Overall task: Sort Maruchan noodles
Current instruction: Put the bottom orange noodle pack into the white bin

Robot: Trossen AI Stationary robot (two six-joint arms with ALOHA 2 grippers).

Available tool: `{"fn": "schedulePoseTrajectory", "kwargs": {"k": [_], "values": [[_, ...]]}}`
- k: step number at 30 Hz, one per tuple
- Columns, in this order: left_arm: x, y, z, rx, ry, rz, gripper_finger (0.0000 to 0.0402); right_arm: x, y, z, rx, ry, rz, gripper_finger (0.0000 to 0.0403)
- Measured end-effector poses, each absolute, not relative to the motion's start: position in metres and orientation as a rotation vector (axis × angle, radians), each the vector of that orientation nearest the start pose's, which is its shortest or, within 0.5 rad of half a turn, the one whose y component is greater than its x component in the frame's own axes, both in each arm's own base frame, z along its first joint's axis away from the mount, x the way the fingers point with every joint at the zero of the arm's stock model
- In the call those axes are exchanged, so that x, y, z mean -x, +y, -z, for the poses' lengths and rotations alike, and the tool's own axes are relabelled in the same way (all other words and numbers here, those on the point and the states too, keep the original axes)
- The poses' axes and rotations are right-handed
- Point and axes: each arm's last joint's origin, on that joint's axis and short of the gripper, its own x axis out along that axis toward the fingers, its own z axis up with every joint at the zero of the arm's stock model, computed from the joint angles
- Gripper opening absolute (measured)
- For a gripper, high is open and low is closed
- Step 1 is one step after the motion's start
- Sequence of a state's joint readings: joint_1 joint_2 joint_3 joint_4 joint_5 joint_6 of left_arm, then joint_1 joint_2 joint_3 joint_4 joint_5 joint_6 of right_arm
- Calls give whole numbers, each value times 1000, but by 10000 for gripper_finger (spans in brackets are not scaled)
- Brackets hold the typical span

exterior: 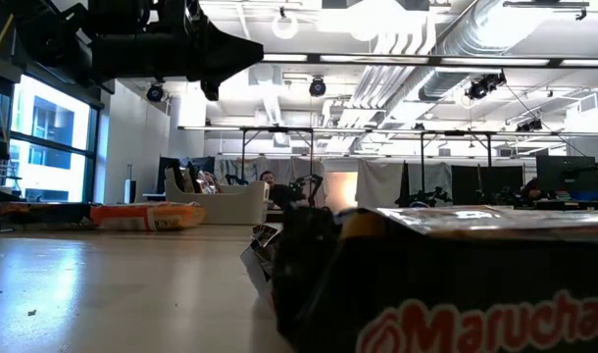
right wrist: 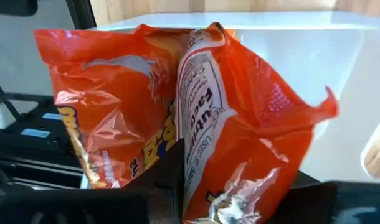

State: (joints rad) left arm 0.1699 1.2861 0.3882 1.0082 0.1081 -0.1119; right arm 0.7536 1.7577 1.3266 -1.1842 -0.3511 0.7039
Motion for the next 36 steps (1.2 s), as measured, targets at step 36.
{"fn": "schedulePoseTrajectory", "kwargs": {"k": [36], "values": [[-239,38,-212,98,-96,-57,51,-227,234,-206,-452,2048,-289,238]]}}
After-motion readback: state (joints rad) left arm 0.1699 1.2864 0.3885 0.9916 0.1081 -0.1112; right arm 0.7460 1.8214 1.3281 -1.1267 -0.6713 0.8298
